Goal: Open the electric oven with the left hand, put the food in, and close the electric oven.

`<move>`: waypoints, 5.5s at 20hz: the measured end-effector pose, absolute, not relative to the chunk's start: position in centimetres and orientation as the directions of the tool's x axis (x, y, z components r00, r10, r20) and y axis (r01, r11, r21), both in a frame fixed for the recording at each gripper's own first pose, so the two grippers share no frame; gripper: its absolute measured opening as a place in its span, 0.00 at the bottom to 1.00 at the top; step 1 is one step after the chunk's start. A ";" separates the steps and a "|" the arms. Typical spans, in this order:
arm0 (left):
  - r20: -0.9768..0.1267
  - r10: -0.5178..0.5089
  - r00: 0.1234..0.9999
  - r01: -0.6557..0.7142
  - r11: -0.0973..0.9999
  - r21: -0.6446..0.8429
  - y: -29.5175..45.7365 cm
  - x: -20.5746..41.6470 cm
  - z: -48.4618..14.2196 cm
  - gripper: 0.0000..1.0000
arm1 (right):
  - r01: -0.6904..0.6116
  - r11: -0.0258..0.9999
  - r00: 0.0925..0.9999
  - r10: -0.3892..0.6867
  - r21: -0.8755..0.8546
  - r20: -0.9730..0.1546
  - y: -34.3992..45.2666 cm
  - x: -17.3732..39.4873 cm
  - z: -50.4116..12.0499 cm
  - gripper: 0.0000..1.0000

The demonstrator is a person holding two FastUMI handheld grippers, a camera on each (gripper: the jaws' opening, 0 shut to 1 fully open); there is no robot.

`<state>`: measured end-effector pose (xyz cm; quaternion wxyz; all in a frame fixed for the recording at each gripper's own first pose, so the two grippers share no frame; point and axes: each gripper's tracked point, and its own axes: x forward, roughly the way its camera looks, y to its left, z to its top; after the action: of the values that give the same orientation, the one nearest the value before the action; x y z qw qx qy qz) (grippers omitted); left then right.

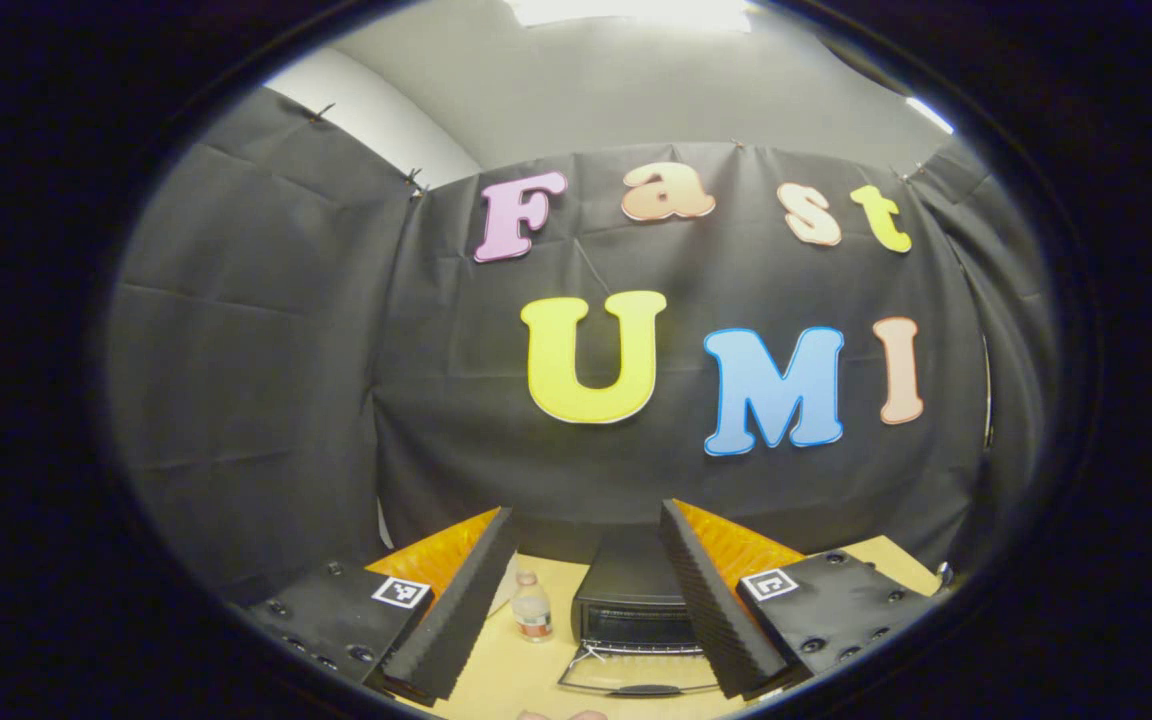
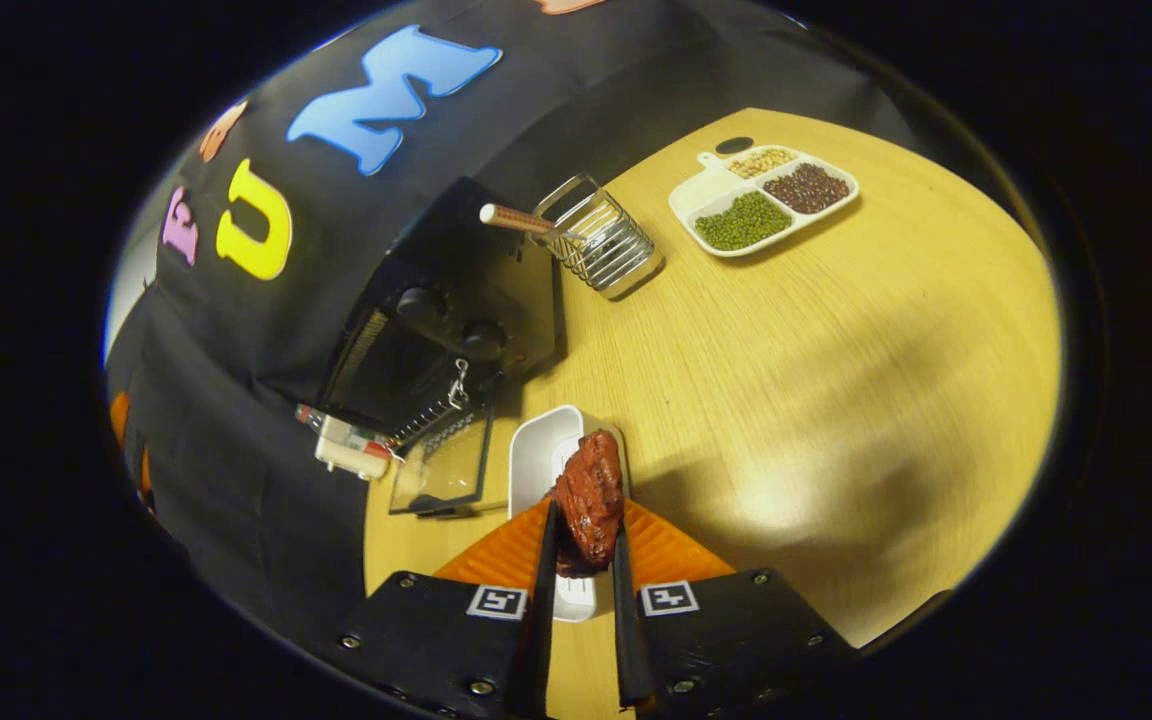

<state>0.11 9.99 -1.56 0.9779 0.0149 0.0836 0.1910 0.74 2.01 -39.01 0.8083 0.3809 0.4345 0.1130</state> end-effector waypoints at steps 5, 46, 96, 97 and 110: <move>-0.164 0.301 0.939 -0.300 0.953 0.036 11.2 1.6 -1.9 1.00 | 0.163 0.653 0.639 0.502 0.740 -0.583 2.3 1.6 -36.2 0.11; -0.315 0.198 0.928 -0.198 0.980 0.032 24.4 0.3 -11.0 0.98 | 0.283 0.273 0.801 0.460 0.920 -0.383 24.5 19.5 -34.2 0.11; -0.547 0.018 0.837 -0.074 0.994 -0.081 5.8 2.9 -23.0 0.92 | 0.065 0.997 0.996 -0.062 0.051 -0.062 -0.5 3.4 -3.7 0.95; -0.584 0.010 0.811 -0.077 0.993 -0.089 5.7 2.5 -24.9 1.00 | 0.069 0.996 0.996 -0.066 0.056 -0.066 -0.7 3.4 -3.9 0.95; -0.885 -0.074 0.459 -0.051 0.993 -0.110 2.9 -2.8 -40.3 1.00 | 0.145 0.986 0.978 -0.131 0.083 -0.160 -4.3 2.3 -8.0 0.95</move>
<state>-2.85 2.93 -40.26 0.8521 -0.0601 0.5199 -0.0068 2.25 -4.28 -8.00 0.9935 0.0470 0.0773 -0.0695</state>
